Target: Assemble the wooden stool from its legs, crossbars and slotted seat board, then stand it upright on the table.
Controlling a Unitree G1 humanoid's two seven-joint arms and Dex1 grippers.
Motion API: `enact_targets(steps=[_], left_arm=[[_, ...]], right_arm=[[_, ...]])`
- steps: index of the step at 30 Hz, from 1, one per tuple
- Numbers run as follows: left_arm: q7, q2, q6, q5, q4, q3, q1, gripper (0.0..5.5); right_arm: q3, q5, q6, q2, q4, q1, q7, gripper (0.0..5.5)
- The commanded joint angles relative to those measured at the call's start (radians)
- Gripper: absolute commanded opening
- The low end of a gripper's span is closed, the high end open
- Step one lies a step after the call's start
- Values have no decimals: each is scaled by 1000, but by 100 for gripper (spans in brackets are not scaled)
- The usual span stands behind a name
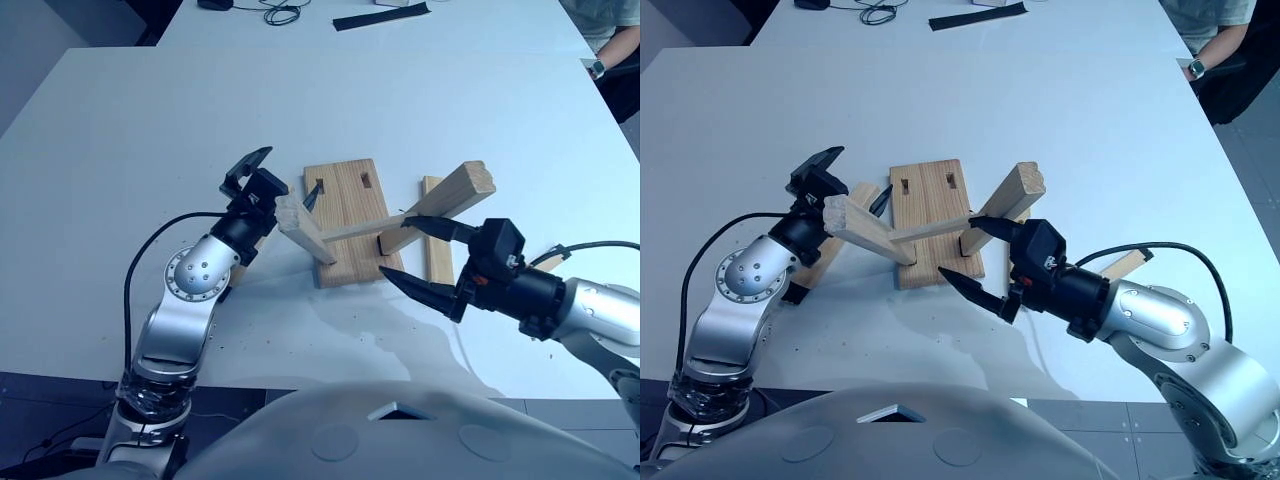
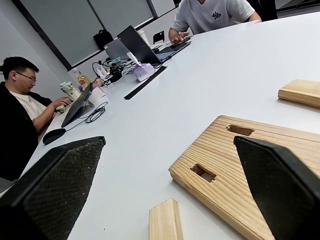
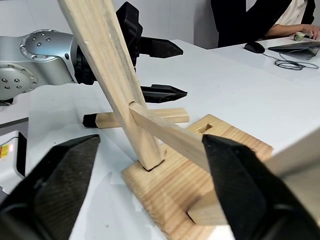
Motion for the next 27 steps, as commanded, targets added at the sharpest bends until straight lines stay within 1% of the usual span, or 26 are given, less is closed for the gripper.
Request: enact_targets(steps=[1,5,9,10,14,18,21,26,27], left_arm=[[-3,-3,-2,7,8,-7,-16,478],[-11,2,-4,7,6,-11,-18,478],[-14,5,-2,6,-2,-10,-11,478],[-14,6,-2,6,-3,-9,-10,478],[-22,14,-6,3,0,-3,-10,478],[-30,21,-13,4,4,-2,-14,478],[-35,24,-17,5,6,-4,-17,478],[-40,24,-18,7,5,-6,-21,478],[-41,24,-18,8,4,-6,-21,478]], right_arm=[[85,-55,0,26,-15,-7,-47,295],[144,-106,-14,58,-17,-7,-87,229],[178,-150,-44,79,-22,1,-117,169],[187,-161,-55,82,-23,5,-123,165],[246,-291,-133,104,-23,35,-171,165],[342,-491,-228,161,-6,62,-252,165],[398,-577,-272,219,12,85,-296,206],[457,-665,-307,270,38,111,-318,289],[461,-674,-311,280,42,114,-320,289]])
